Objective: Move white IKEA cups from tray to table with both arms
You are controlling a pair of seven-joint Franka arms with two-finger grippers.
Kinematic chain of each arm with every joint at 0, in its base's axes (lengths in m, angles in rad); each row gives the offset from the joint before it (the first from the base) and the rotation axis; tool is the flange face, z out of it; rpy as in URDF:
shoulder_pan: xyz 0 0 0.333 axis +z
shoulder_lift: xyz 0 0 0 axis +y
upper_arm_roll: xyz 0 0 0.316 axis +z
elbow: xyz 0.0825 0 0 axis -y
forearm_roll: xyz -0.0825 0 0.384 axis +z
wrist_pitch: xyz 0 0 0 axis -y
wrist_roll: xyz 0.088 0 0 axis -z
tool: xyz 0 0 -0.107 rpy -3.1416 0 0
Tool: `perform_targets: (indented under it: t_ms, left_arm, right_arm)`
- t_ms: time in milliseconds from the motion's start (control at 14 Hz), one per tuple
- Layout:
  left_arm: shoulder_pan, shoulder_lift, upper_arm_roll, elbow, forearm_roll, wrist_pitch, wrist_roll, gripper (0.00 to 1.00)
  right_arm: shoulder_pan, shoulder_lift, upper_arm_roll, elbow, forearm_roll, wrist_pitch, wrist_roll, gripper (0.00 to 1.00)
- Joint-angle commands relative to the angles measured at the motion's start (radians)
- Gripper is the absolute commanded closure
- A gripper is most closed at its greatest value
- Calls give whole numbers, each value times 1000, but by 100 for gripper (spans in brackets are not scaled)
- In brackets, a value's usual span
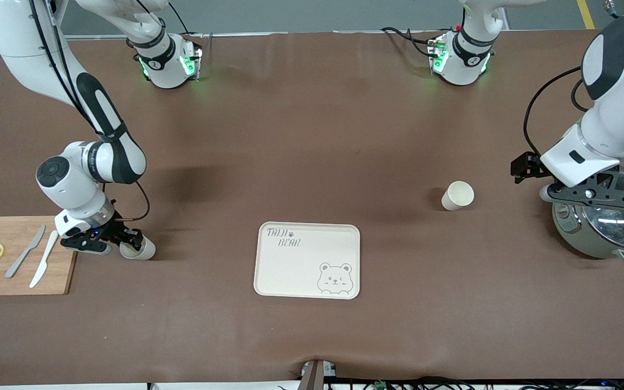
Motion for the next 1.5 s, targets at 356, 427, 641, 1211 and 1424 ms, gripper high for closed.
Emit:
perform_targets:
  t_ms: [356,427,641,1211,1424]
  left_arm:
    - [-21,-2,50,26,-96,-20,9,0]
    - [-21,1,50,28,-96,-17,9,0]
    - [-24,6,47,34,-96,-14,9,0]
    - [-31,6,44,34,-150,3,-8,0]
    - [-33,3,28,34,-136,30,7,0]
  right_arm:
    - [-10,-174,1,60,16,-350,-17,0]
    - [-12,-211,0,77,16,-433,-17,0]
    - [-18,-307,-3,158,16,-698,-17,0]
    - [-30,-374,-8,534,-16,-1295,-16,0]
    - [-32,-371,-3,628,-36,-1356,-11,0]
